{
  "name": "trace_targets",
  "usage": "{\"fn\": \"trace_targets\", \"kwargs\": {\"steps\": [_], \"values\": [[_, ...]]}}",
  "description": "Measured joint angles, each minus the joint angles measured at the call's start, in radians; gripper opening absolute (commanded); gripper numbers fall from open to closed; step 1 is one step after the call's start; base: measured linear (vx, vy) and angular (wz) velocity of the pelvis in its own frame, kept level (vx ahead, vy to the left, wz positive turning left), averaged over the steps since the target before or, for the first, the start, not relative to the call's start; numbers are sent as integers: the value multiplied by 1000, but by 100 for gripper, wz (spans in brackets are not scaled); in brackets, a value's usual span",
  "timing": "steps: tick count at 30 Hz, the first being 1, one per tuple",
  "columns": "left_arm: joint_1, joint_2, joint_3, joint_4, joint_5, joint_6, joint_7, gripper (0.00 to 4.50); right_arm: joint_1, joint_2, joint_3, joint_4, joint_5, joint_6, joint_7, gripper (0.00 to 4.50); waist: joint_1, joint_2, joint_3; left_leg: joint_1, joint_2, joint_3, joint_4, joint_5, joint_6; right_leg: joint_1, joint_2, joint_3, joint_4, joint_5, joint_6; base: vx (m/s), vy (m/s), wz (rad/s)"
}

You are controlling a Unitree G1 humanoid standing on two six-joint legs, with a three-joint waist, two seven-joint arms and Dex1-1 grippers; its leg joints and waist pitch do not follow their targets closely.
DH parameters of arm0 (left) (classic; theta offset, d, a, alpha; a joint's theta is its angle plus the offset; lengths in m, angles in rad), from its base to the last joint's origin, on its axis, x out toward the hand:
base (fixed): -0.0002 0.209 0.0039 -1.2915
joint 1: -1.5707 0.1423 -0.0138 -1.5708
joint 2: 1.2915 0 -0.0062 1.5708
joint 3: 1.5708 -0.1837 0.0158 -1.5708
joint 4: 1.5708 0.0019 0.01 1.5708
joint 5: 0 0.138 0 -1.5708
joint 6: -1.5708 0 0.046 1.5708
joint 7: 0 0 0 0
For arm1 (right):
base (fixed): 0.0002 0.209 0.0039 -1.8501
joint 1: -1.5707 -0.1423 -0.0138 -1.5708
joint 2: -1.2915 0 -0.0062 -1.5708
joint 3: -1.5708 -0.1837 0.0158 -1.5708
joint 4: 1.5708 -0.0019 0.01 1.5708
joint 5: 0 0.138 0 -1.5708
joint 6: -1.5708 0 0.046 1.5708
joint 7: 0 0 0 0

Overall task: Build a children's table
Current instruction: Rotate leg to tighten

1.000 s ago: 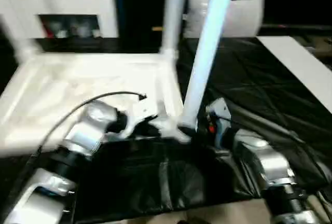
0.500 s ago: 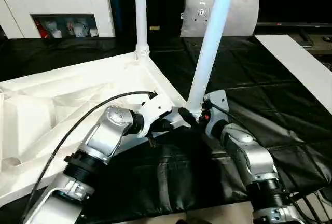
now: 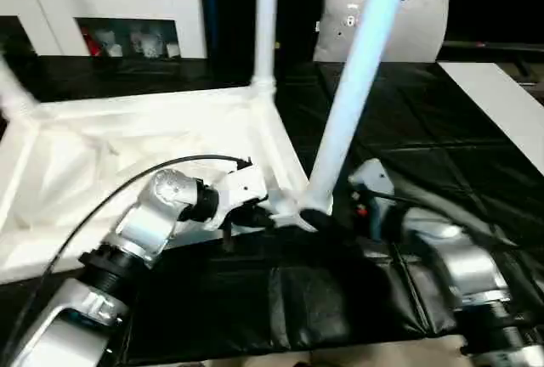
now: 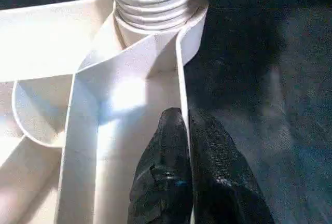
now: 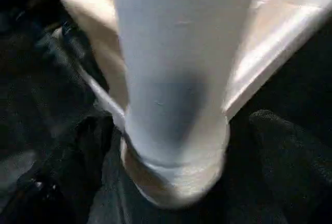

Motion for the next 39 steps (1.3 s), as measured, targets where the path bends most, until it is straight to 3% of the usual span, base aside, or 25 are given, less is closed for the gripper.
{"fn": "trace_targets", "kwargs": {"steps": [9,16,17,22,35,39], "values": [[-32,53,-34,23,-17,-50,-159,0,-56,-55,79,44,-3,-126,181,447,6,-2,0,-2,0,0,0,0,1,0,0,0,0,3,-5,0,0,0],[-42,52,-54,34,-18,-97,-208,0,-77,-61,125,86,-13,-170,261,447,12,-5,0,-2,0,0,1,0,1,0,-1,0,0,3,-5,0,0,0],[-42,52,-57,34,-18,-103,-213,0,-77,-61,135,92,-15,-174,266,418,13,-5,0,-2,0,0,1,0,1,0,-1,0,0,3,-5,0,0,0],[-45,48,-64,35,-18,-108,-214,0,-77,-61,151,111,-16,-189,290,377,16,-5,0,-2,0,0,2,0,1,0,-1,0,0,3,-5,0,0,0],[-56,44,-65,57,-18,-126,-218,0,-78,-58,152,120,-2,-184,313,282,23,-7,0,-1,0,0,2,0,1,0,-1,0,1,0,0,0,0,0],[-54,39,-59,49,-27,-80,-212,0,-63,-44,137,106,17,-138,298,274,22,-8,0,-1,0,0,2,0,1,0,-1,0,2,3,-5,0,0,0]]}}
